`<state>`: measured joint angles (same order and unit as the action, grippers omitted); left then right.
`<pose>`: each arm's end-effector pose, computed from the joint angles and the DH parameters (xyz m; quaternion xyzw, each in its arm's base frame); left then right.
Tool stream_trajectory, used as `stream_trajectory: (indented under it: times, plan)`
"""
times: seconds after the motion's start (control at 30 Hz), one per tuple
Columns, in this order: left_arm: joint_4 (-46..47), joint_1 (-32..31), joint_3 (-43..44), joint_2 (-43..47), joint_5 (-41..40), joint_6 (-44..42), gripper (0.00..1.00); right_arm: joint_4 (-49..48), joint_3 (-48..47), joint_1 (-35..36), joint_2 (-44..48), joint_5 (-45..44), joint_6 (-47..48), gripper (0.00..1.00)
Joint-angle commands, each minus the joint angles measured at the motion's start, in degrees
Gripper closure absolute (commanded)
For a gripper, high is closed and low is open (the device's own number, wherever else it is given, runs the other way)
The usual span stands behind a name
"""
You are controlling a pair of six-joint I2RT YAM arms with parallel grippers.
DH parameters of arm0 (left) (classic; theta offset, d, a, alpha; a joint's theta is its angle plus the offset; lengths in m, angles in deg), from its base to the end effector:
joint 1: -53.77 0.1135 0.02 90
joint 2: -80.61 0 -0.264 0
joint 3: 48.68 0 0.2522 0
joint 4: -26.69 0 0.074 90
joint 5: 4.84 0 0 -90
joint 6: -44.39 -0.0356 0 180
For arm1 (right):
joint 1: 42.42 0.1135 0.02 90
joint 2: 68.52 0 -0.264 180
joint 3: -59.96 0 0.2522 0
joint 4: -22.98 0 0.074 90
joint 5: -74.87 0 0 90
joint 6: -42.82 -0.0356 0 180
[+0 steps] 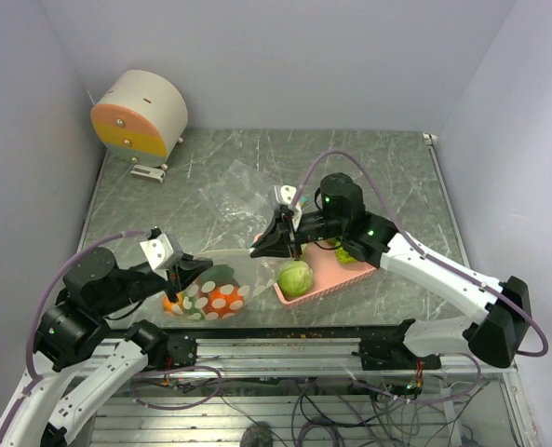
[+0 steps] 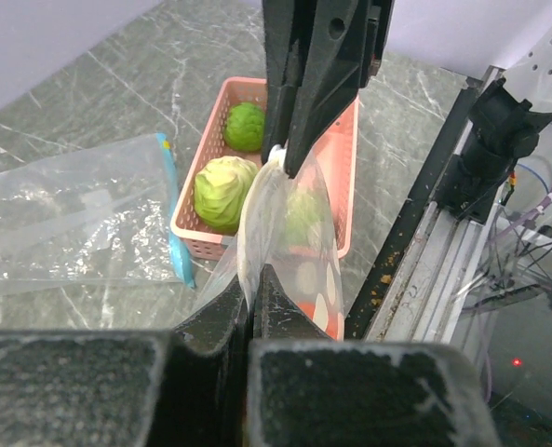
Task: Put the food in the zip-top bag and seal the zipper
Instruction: Zip the zipper food storage bag.
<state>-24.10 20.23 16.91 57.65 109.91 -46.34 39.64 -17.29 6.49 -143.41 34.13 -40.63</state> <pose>0.0482 -0.0498 0.3722 0.3516 0.6640 -0.3360 0.5680 0.1751 0.2419 0.3547 -0.5603 0.5164 0.5084 0.4012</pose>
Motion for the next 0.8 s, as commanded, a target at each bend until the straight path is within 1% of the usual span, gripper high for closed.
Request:
stream_trajectory:
  times: [0.0,0.1,0.27,0.4,0.5,0.77]
  plan:
    - [-0.30,-0.21,4.69,0.42,-3.17,-2.10,0.93,3.75,3.61,-2.89,3.62,-0.67,3.78,1.00]
    - [-1.10,-0.21,5.39,0.20,-4.65,-2.34,0.93,3.68,5.34,-3.72,4.85,-1.53,4.41,1.00]
    - [-1.21,-0.21,5.42,1.70,-7.18,-2.55,0.93,5.12,7.58,-5.60,4.24,-3.05,6.83,1.00]
    - [-2.91,-0.21,6.95,1.40,-7.83,-3.32,0.93,5.36,8.72,-7.79,4.43,-1.18,8.69,1.00]
    - [-4.78,-0.21,8.19,1.03,-8.74,-3.97,0.93,5.53,9.51,-9.05,4.99,-1.52,9.50,1.00]
    - [-5.49,-0.21,8.21,2.49,-11.04,-4.63,0.93,6.07,9.72,-11.27,4.66,-1.00,10.37,1.00]
